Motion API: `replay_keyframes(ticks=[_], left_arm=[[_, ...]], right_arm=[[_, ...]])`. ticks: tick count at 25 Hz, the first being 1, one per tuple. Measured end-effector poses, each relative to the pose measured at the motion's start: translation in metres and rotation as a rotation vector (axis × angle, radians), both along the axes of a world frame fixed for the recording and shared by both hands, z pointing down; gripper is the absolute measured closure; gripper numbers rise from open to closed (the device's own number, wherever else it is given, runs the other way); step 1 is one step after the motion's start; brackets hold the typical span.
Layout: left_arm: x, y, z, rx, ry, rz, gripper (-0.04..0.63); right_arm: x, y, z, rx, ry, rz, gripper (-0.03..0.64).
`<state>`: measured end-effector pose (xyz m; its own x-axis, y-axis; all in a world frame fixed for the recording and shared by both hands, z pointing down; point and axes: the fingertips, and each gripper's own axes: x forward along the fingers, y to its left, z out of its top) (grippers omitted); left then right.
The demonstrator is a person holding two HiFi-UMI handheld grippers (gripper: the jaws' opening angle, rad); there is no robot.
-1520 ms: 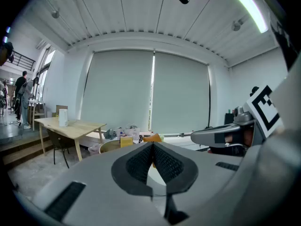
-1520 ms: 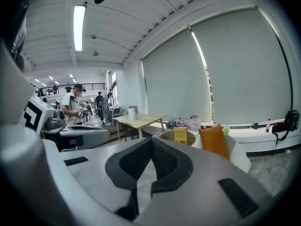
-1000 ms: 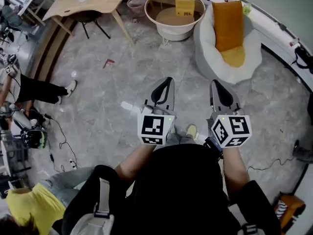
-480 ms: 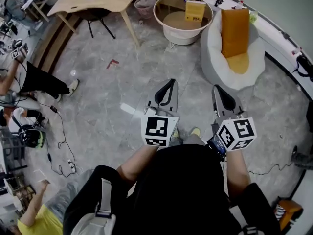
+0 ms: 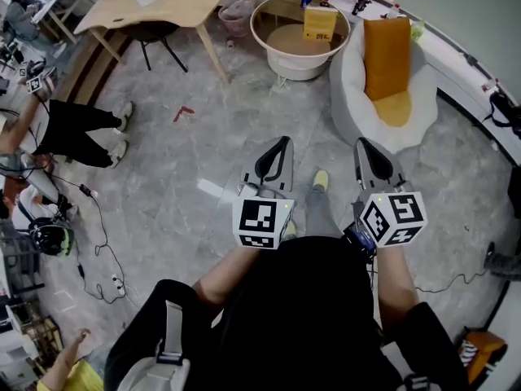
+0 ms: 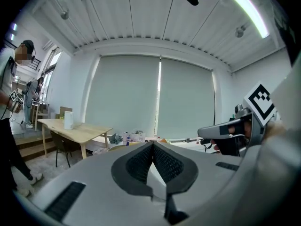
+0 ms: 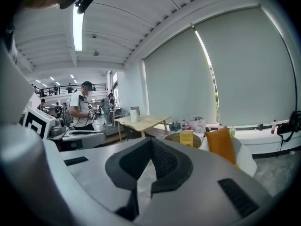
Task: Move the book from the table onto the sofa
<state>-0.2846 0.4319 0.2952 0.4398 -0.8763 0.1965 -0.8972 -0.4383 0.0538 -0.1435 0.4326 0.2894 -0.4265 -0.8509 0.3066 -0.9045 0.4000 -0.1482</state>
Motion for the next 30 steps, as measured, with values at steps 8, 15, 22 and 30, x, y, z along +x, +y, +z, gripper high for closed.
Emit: replay_keyframes(ticks=[8,15,22,30], left_arm=[[0.022,-0.052,0.003,0.01,-0.019,0.003,0.586],[0.047,-0.115,0.005,0.0,-0.046,0.019,0.586],[0.081,-0.18,0.011,-0.039,-0.066,0.037,0.586],[0.114,-0.243,0.013,-0.051,-0.077,0.051,0.586]], right_arm=[[0.026,-0.055,0.005,0.005,-0.008,0.004,0.609],[0.048,-0.118,0.012,-0.005,-0.008,0.002,0.609],[0.08,-0.183,0.016,-0.028,-0.041,0.005,0.608],[0.104,-0.235,0.026,-0.059,-0.06,-0.014,0.609]])
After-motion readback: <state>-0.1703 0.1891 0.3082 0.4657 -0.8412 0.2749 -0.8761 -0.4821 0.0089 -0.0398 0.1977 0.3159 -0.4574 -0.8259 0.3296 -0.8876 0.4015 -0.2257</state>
